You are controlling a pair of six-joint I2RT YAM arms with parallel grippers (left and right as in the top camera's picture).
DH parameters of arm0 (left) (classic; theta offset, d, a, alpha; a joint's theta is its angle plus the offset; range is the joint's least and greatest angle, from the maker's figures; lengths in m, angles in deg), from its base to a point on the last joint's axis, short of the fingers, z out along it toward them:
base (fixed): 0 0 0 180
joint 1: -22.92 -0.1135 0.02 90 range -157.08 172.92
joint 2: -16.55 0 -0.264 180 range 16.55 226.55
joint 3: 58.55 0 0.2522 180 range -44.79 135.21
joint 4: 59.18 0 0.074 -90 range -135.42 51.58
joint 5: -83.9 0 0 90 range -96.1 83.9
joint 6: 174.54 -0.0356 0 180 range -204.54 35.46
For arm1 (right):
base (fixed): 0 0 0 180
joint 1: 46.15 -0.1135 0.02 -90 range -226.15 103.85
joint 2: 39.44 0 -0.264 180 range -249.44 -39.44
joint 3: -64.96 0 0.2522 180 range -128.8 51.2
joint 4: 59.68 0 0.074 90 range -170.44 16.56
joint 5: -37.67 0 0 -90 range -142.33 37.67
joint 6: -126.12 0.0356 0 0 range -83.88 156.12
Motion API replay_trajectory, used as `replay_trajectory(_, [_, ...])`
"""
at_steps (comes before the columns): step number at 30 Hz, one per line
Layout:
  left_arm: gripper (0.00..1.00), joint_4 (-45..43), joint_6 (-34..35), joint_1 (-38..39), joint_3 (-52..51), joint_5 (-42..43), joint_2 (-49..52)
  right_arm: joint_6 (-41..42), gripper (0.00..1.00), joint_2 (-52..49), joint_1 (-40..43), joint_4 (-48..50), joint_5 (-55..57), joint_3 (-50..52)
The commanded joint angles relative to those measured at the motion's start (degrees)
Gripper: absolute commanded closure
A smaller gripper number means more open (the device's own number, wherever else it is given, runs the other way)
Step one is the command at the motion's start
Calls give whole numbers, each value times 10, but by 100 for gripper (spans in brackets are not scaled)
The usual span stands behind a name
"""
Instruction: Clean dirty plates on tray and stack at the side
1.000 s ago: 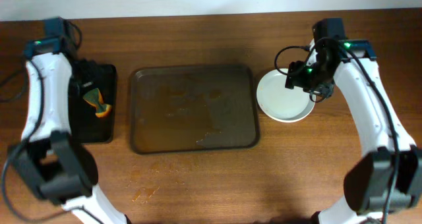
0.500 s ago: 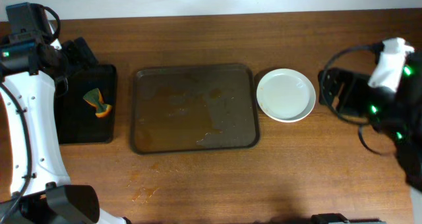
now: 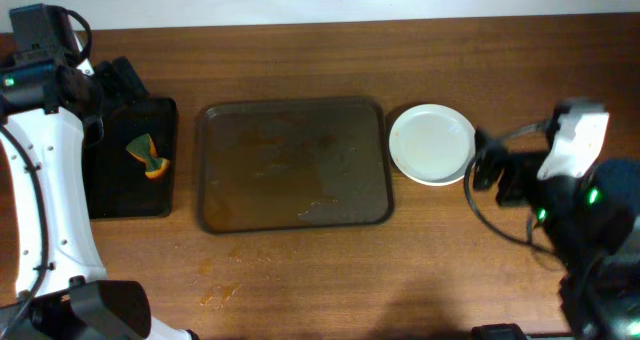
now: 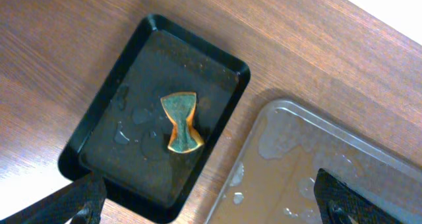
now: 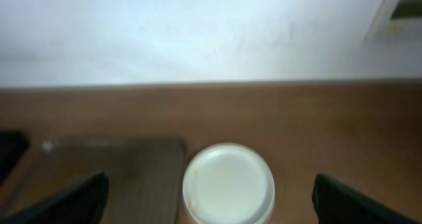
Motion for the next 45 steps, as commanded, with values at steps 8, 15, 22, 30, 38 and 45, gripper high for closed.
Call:
replay_trajectory(8, [1,0,7,1,-2,5,1,-12,2,372,16,306,7,520])
replay_trajectory(15, [1,0,7,1,-2,5,1,-13,2,440,16,377,8,632])
replay_trajectory(22, [1,0,7,1,-2,5,1,-12,2,440,16,356,11,645])
replay_trajectory(30, [1,0,7,1,-2,5,1,-12,1,440,16,356,12,645])
replay_trajectory(38, [1,0,7,1,-3,5,-12,-12,2,440,16,356,12,645])
replay_trajectory(45, [1,-159,-52,62,-225,-83,-238,-12,2,440,16,356,11,645])
